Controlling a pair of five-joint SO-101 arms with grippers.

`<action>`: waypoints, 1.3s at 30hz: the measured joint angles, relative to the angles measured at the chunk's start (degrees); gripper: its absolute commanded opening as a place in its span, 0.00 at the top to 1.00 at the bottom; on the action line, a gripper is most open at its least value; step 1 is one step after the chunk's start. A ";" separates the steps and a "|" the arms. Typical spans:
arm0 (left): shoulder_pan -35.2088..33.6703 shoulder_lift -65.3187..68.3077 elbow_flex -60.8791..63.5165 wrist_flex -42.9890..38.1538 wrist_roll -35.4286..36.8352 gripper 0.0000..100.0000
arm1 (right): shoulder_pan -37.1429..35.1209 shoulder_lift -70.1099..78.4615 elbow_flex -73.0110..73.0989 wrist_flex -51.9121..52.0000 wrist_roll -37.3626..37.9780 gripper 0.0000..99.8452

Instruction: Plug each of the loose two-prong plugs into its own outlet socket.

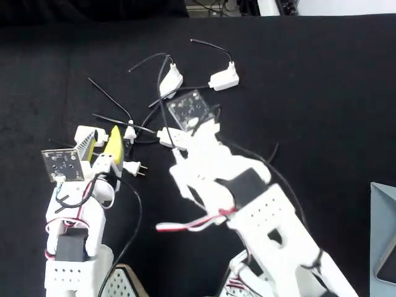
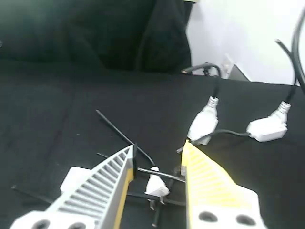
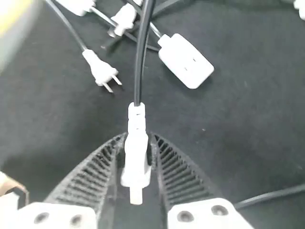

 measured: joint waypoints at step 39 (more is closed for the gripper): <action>21.54 -0.18 -16.62 22.86 -4.92 0.83 | -12.75 -10.29 7.03 -1.23 2.73 0.99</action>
